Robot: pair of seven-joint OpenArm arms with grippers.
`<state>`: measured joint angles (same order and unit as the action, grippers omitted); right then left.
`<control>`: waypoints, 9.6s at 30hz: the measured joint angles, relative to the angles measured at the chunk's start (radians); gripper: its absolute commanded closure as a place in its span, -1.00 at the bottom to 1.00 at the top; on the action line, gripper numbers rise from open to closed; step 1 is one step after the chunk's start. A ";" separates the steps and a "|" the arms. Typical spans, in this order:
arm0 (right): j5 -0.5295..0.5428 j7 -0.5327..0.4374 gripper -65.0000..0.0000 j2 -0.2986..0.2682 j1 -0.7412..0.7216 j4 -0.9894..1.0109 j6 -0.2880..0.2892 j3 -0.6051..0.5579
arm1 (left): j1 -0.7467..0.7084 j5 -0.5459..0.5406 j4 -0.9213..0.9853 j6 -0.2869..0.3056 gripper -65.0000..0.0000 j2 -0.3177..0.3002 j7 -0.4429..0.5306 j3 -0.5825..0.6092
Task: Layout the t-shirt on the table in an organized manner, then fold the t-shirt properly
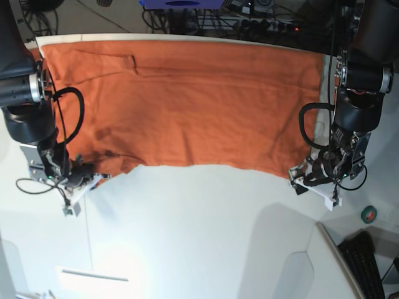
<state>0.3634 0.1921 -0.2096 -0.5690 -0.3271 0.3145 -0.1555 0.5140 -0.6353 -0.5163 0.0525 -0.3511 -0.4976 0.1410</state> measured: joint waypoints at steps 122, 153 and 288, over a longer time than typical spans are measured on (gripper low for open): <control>-0.004 0.141 1.00 0.018 1.056 -1.339 0.000 0.430 | -0.645 -0.115 -0.960 -0.007 1.00 -0.195 -0.411 -0.154; -0.004 0.142 1.00 0.045 1.077 -1.268 -0.046 0.430 | -0.701 -0.111 -0.982 -0.010 1.00 -0.203 -0.415 -0.144; -0.004 0.145 1.00 0.043 0.947 -1.302 -0.046 0.422 | -0.860 0.050 -1.327 -0.068 1.00 0.018 -0.187 -0.229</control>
<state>0.3595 0.3374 -0.1669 0.3779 -1.6295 0.2684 0.2665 -0.3458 -0.5850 -1.8431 -0.0158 -0.3332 -0.6846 -0.0875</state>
